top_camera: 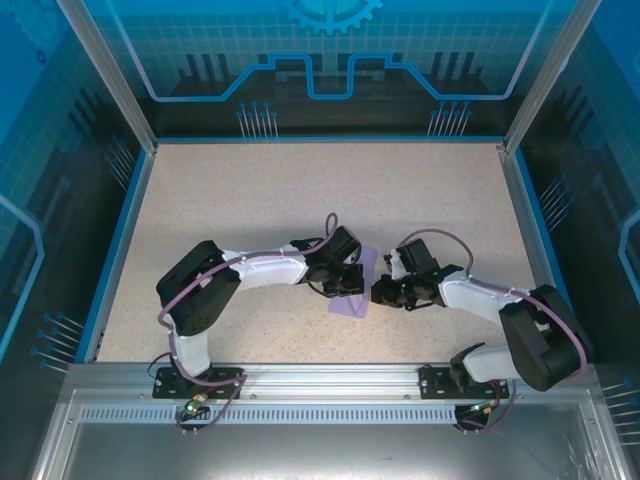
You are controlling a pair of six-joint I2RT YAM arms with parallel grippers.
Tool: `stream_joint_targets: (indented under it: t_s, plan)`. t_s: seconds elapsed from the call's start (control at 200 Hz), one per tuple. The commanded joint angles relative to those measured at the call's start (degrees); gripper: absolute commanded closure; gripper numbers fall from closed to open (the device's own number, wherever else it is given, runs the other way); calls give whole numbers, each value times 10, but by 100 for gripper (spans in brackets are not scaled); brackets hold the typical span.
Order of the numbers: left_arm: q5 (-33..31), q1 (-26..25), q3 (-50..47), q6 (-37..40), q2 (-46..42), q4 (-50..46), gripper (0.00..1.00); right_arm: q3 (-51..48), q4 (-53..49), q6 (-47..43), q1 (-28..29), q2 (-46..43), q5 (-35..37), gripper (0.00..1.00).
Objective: Fold a paper plane with a square sheet of paper (pick it up from the middle)
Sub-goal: Fold the triangle a second time at the center of the table.
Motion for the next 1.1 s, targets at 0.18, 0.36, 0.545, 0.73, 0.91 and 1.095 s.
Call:
stream_joint_targets:
  t_s: [0.18,0.36,0.545,0.73,0.91,1.095]
  plan:
    - [20,4,33,20,33,-16,95,-34,22,40,5,-37,-53,90]
    - [13,7,40,15,44,-12,95,-50,60,55,9,-22,-66,90]
    - [9,8,43,9,51,-7,95,-52,77,59,13,-11,-72,91]
    - [1,8,43,4,56,-4,95,-53,79,57,14,1,-73,91]
    - [-7,9,45,-7,61,8,95,-54,73,55,13,-1,-65,92]
    - [-11,10,42,-13,64,15,95,-51,64,47,13,10,-60,92]
